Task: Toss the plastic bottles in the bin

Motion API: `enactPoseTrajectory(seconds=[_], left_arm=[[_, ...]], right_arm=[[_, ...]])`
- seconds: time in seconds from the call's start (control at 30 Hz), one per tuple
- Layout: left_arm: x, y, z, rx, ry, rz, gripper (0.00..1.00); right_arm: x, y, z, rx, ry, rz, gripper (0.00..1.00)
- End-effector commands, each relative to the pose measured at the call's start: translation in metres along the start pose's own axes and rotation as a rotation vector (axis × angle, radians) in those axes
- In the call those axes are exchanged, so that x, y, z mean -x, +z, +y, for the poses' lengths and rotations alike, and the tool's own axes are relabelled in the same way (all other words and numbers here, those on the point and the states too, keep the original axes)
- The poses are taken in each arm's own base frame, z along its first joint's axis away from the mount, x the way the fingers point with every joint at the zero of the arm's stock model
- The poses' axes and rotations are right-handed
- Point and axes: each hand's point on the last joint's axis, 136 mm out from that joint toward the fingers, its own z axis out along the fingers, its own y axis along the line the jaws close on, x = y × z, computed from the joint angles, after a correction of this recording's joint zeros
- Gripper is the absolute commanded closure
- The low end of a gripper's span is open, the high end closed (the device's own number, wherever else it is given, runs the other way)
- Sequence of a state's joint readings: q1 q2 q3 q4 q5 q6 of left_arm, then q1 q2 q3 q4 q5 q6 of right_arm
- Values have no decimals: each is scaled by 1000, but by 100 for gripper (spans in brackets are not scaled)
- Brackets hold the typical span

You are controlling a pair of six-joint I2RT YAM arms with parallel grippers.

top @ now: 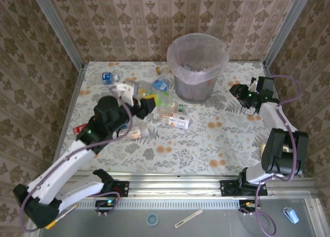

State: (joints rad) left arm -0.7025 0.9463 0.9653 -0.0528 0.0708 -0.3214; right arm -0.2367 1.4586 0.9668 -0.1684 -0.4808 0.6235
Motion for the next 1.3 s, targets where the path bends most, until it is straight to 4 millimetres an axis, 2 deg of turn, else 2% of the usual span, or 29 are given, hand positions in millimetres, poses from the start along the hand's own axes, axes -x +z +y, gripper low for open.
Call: enactPoseTrajectory(seconds=[0.0, 0.07, 0.1, 0.17, 0.23, 0.3, 0.33, 0.37, 0.47, 0.63, 0.77, 0.93, 1.07, 1.17, 1.27], left_arm=[[102, 18, -24, -146, 3, -216, 48], [139, 57, -27, -209, -11, -220, 48], [154, 82, -31, -252, -19, -211, 43], [170, 121, -39, -329, -26, -184, 12], [165, 155, -31, -334, -82, -110, 1], [160, 162, -27, -327, -94, -89, 0], [158, 159, -21, -290, -89, -90, 0], [158, 154, -16, -258, -81, -98, 0], [171, 122, -5, -192, -72, -135, 0], [203, 38, -20, -144, 8, -234, 0], [200, -20, -31, -121, 57, -266, 0], [159, -84, -30, -70, 94, -246, 0], [110, -113, -16, 2, 84, -160, 0], [75, -128, -6, 47, 57, -102, 0], [51, -146, 0, 73, 32, -79, 0]], right_arm=[[-14, -24, 10, 13, -45, -23, 46], [-22, -33, 19, 31, -66, -27, 46], [-26, -38, 23, 40, -70, -28, 46], [-31, -47, 32, 68, -82, -23, 45], [-36, -57, 38, 84, -93, -21, 43], [-40, -69, 45, 102, -117, -28, 42], [-42, -74, 48, 109, -127, -33, 40], [-43, -78, 50, 114, -133, -36, 39], [-48, -88, 58, 145, -156, -34, 38], [-60, -89, 61, 153, -175, 2, 38], [-86, -79, 66, 173, -221, 67, 33], [-132, -65, 83, 257, -352, 184, 20], [-166, -46, 90, 267, -475, 295, 8], [-185, -25, 90, 254, -544, 372, 5], [-200, -2, 86, 218, -626, 439, 3]])
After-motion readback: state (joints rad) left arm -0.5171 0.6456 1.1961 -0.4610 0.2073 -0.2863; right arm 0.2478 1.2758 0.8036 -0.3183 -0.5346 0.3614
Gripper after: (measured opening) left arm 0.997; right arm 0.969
